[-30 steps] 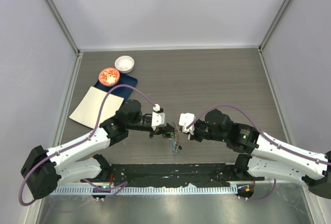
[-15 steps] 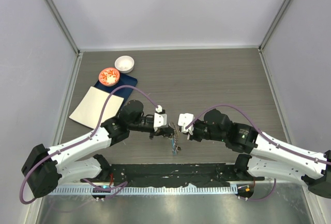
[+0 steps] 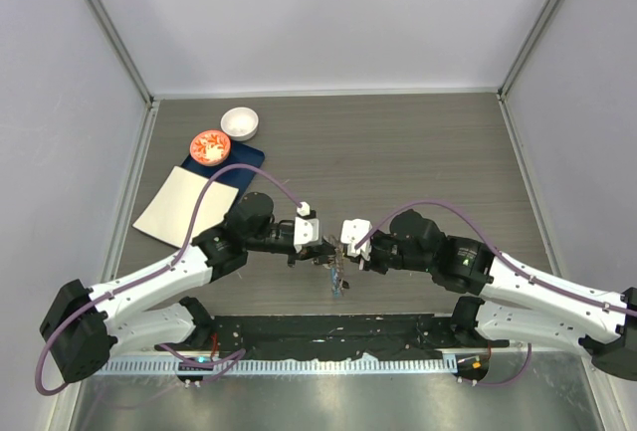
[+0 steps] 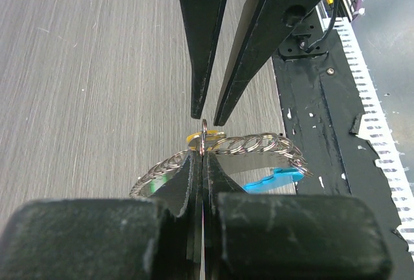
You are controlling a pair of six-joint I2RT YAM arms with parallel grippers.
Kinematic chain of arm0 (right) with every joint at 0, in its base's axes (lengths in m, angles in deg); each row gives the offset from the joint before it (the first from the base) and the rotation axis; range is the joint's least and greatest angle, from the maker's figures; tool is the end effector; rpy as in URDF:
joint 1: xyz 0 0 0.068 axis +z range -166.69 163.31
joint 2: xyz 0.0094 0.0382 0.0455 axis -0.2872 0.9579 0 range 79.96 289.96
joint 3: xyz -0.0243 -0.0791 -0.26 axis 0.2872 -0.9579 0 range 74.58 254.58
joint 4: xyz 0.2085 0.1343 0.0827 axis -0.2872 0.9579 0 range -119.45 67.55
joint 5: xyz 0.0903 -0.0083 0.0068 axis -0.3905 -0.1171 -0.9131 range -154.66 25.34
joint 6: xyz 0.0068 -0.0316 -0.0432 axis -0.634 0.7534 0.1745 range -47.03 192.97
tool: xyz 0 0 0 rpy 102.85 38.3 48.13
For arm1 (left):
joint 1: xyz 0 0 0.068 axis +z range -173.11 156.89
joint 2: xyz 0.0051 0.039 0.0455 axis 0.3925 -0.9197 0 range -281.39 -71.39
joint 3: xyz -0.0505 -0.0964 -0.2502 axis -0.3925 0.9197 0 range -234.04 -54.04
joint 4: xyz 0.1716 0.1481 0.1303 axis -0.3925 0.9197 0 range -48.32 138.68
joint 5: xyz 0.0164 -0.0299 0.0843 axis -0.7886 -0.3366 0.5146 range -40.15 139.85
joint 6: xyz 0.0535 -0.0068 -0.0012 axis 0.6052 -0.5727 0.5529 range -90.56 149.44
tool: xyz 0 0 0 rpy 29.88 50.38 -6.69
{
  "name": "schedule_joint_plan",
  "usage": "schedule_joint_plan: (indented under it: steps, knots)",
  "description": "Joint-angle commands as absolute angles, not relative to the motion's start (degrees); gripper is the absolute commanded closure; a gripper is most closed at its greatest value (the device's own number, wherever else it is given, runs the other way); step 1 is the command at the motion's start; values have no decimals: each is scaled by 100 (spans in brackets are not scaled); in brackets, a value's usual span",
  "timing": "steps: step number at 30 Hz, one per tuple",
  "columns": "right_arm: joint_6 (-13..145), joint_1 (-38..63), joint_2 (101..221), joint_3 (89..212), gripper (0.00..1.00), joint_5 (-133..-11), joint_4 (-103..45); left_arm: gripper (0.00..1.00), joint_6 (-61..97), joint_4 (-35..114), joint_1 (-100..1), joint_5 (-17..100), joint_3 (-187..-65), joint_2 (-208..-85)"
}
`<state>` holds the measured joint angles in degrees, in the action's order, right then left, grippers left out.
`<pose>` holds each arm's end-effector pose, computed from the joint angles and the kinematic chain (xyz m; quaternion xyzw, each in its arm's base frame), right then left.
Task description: Put the keys on the keyring
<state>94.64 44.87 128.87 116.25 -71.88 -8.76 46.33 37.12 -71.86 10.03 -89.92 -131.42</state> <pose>0.0883 0.1724 0.2899 -0.5922 0.6177 0.2263 0.4653 0.1355 -0.1893 0.2627 0.5813 0.5393 -0.4163 0.4449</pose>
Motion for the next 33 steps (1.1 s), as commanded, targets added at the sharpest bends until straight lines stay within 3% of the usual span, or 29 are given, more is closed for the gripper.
schedule_joint_plan:
  steps: [1,12,23,33]
  knots:
    - [9442,4510,12901,11738,78,-7239,-1037,100,4588,3157,-7216,740,-9078,-12975]
    - [9486,4510,12901,11747,83,-7257,-1064,100,4579,3157,-7216,590,-9095,-13010]
    - [9538,4509,12909,11773,99,-7336,-1064,100,4649,3306,-7216,607,-9157,-13071]
    - [9547,4510,12944,11782,99,-7397,-1064,100,4773,3693,-7286,739,-9324,-13238]
